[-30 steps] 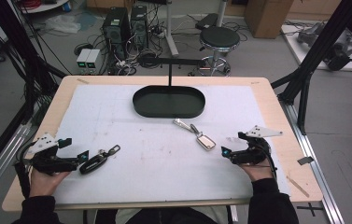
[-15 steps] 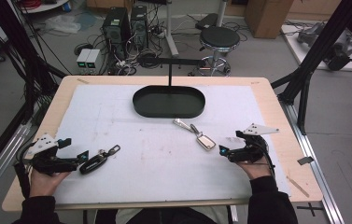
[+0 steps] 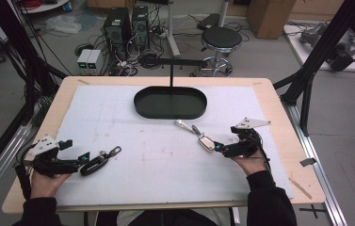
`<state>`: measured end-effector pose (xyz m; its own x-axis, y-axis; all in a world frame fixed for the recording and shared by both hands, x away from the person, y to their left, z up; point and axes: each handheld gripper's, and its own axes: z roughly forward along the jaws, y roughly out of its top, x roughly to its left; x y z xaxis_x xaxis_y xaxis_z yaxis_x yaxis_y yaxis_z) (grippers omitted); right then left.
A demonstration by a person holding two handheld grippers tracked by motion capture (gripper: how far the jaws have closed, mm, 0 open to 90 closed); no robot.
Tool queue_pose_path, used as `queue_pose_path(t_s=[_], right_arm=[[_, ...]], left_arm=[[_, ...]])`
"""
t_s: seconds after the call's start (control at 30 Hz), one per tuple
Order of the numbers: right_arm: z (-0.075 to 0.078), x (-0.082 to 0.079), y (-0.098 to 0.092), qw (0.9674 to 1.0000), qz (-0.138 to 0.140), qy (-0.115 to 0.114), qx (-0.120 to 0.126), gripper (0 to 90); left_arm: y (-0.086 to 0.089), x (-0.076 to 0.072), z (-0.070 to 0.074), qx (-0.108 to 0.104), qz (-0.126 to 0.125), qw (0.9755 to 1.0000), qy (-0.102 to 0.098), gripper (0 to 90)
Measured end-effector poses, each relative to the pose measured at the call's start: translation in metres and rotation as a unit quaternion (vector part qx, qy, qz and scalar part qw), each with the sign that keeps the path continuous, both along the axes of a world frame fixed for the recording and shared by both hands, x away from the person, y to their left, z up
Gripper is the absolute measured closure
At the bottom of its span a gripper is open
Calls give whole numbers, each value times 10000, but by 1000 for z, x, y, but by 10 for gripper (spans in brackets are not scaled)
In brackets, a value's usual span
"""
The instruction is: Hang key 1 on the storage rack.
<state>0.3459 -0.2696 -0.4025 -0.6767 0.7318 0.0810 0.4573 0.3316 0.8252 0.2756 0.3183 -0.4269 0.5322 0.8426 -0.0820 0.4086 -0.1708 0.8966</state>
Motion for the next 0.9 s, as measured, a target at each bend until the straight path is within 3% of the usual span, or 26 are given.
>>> queue_pose_path(t_s=[0.5,0.9], right_arm=[[3,21,28,9996,214,188,-45,9],[0,32,37,9987,315,397,-83,9]], left_arm=[[0,-1,0,-12,-26,10000,-18,102],[-1,0,0,-5,-30,10000,-8,102]])
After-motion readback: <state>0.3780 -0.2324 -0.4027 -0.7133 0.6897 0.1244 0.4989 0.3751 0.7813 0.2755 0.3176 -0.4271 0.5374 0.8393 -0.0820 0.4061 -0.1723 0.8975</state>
